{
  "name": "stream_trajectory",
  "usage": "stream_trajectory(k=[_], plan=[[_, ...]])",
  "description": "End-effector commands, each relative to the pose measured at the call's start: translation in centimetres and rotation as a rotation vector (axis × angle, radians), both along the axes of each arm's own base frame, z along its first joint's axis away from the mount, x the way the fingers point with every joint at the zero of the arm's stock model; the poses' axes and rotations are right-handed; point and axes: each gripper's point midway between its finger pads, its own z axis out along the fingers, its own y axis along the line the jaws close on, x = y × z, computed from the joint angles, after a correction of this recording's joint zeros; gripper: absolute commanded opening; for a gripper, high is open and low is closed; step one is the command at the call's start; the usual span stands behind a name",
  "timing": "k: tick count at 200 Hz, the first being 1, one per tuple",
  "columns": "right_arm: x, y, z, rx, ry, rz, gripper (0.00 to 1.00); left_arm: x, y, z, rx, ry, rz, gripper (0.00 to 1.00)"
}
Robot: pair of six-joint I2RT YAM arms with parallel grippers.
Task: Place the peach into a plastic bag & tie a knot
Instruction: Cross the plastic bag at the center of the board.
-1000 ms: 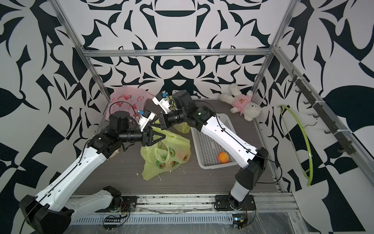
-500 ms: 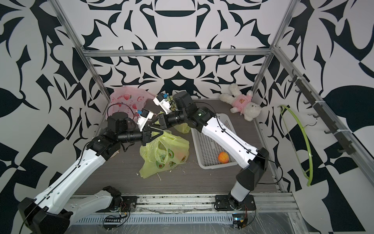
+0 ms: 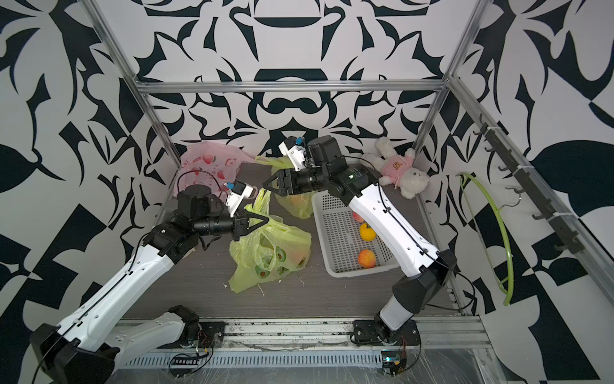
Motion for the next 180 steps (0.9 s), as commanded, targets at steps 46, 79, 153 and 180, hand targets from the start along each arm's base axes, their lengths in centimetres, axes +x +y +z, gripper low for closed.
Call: stream_trajectory(k=[46,79,153,180], plan=[[-1.1,1.3,2.0,0.061,-0.007,0.084,0.51,-0.5,-0.4,-0.2,0.001,0.017,-0.045,0.0],[-0.9,1.6,2.1,0.071,-0.006,0.092,0.35,-0.6,-0.4,-0.2,0.003,0.02,-0.048,0.0],[-1.9,0.4,3.1,0.08,-0.047,0.066,0.0,-0.3,0.4,-1.7,0.04,0.03,0.011,0.14],[-2.5,-0.9,3.5,0.078,-0.089,0.025,0.0,-0.2,0.6,-2.7,0.053,0.045,0.028,0.22]])
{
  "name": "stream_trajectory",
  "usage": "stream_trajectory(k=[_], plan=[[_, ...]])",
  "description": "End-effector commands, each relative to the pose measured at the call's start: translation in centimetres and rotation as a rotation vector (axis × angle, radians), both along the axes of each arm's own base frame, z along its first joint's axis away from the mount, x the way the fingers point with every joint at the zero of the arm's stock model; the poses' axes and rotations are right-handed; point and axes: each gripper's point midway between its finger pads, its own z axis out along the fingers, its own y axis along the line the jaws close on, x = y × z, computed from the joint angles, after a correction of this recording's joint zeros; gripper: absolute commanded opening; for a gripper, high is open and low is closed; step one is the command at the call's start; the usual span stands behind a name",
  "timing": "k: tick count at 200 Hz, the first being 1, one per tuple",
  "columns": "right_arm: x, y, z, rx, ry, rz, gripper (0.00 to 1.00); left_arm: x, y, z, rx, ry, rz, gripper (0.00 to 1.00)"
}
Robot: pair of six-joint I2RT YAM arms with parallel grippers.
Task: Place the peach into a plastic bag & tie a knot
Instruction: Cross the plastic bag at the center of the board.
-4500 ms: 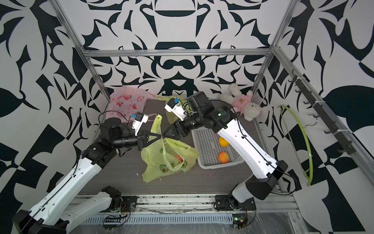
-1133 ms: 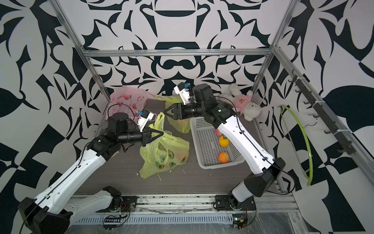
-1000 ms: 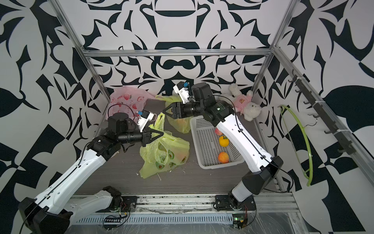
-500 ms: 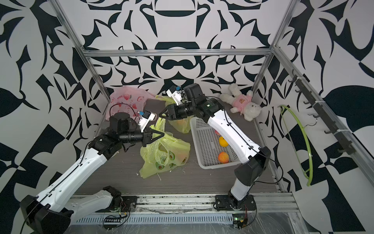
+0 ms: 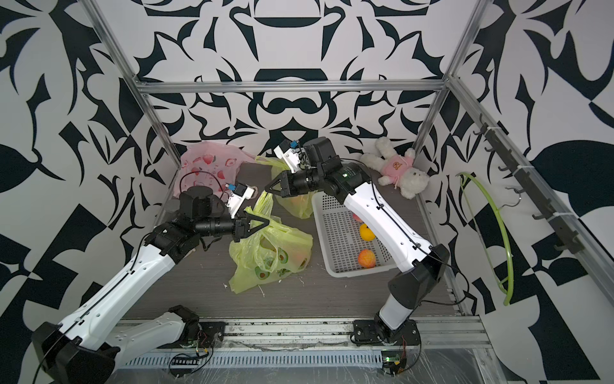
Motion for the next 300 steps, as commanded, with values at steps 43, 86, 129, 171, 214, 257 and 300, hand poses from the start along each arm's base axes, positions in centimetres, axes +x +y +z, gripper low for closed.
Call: stream_trajectory(k=[43,86,129,171,214,257,300], plan=[[-2.3,-1.6,2.6,0.07,-0.091,-0.019,0.0,0.3,0.5,-2.0,0.034,0.043,0.039,0.12],[-5.4,-0.8,-0.6,0.079,-0.029,0.005,0.0,2.9,1.4,-2.5,0.062,0.033,0.16,0.0],[-10.0,2.0,-7.6,0.048,0.058,0.053,0.0,3.6,1.4,-0.8,-0.014,0.012,0.192,0.0],[-8.3,4.0,-14.8,-0.113,0.094,0.014,0.0,2.6,0.4,0.8,-0.103,0.048,0.127,0.0],[-4.1,3.0,-16.0,-0.21,-0.019,-0.162,0.0,1.7,0.8,-0.2,-0.08,0.09,0.12,0.0],[-2.9,2.2,-14.5,-0.195,-0.064,-0.226,0.0,1.4,1.1,-1.7,-0.036,0.124,0.131,0.23],[-2.7,2.0,-13.9,-0.172,-0.066,-0.235,0.0,1.2,1.5,-2.3,-0.008,0.133,0.138,0.48]])
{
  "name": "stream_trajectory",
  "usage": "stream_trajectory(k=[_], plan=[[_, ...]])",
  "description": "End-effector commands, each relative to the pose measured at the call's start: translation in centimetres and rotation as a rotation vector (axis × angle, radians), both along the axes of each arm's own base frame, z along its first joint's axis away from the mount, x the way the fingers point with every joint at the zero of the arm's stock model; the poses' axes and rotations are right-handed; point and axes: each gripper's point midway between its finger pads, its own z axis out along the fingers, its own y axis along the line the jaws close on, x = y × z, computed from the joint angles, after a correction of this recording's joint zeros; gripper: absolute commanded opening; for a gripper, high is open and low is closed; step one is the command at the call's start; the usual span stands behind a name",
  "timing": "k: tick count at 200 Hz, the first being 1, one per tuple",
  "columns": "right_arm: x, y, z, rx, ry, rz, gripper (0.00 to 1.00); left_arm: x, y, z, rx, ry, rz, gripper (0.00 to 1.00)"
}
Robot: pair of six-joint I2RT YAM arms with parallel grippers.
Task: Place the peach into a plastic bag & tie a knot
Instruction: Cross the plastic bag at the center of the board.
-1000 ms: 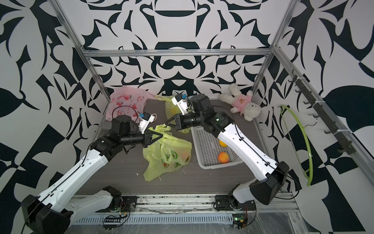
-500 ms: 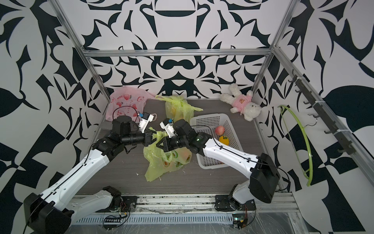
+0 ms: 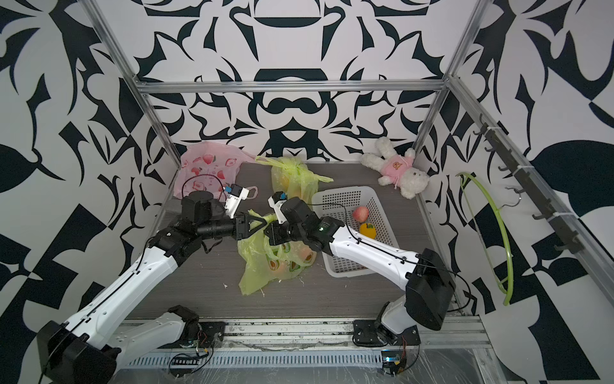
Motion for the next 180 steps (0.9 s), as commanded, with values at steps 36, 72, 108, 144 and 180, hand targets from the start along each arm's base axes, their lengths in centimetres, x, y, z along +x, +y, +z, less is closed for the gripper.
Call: stream_trajectory(k=[36,72,108,144,180], plan=[[-0.2,0.4,2.5,0.067,-0.03,0.033,0.0,-0.4,0.3,-0.2,0.022,0.001,-0.002,0.6],[-1.1,1.0,2.4,0.092,-0.006,0.09,0.0,0.7,0.2,-0.3,0.03,0.003,0.031,0.56],[-1.7,1.0,1.9,0.09,0.01,0.114,0.0,1.5,-0.1,0.0,0.025,0.011,0.038,0.43],[-2.3,0.6,2.2,0.076,0.0,0.138,0.0,1.8,-0.3,-0.1,0.033,0.021,0.036,0.17],[-2.6,-1.5,2.8,0.035,-0.029,0.124,0.0,1.4,-0.3,0.2,0.033,-0.004,0.021,0.0]])
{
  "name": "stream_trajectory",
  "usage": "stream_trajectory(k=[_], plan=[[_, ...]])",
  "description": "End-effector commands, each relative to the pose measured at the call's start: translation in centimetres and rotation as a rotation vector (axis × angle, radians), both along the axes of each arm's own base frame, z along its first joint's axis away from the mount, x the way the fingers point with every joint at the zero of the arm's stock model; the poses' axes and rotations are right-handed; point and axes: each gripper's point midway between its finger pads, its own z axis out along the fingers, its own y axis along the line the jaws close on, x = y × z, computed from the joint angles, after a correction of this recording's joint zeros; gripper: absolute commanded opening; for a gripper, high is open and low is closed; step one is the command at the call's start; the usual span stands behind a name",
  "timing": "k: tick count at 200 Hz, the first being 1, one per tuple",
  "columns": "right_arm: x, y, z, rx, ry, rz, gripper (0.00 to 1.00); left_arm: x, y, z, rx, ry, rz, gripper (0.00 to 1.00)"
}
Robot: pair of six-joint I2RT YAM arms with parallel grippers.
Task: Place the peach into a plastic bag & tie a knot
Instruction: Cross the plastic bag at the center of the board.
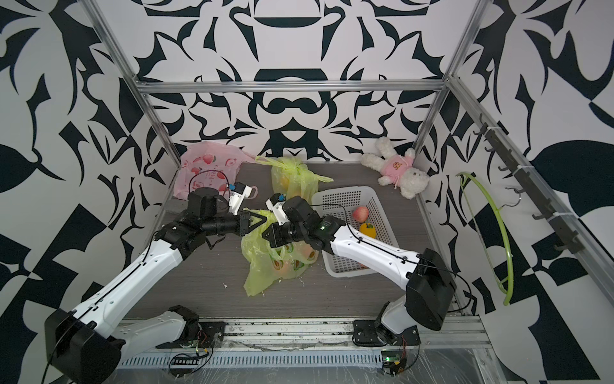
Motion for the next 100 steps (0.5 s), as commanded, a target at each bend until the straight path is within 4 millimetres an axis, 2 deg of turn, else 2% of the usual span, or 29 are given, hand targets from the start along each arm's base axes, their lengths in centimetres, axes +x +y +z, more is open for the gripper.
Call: stream_trajectory(k=[1,14,37,50,73,100], plan=[[-0.7,-1.9,2.4,0.009,-0.065,0.01,0.0,-0.3,-0.1,1.5,-0.009,-0.049,-0.022,0.0],[-0.7,-3.0,2.8,-0.006,-0.077,0.003,0.02,-0.7,0.0,1.8,-0.011,-0.072,-0.031,0.0],[-1.7,-4.0,4.7,0.003,-0.121,0.05,0.34,-1.4,0.1,2.6,-0.019,-0.108,-0.059,0.0],[-2.2,-4.6,6.4,0.008,-0.165,0.068,0.48,-1.9,0.0,3.0,-0.023,-0.119,-0.089,0.0],[-1.6,-5.7,9.7,0.032,-0.291,0.079,0.72,-3.0,-0.5,3.7,-0.039,-0.118,-0.16,0.0],[-0.6,-5.0,11.0,0.013,-0.32,0.162,0.8,-4.3,-1.2,4.5,-0.075,-0.098,-0.257,0.0]])
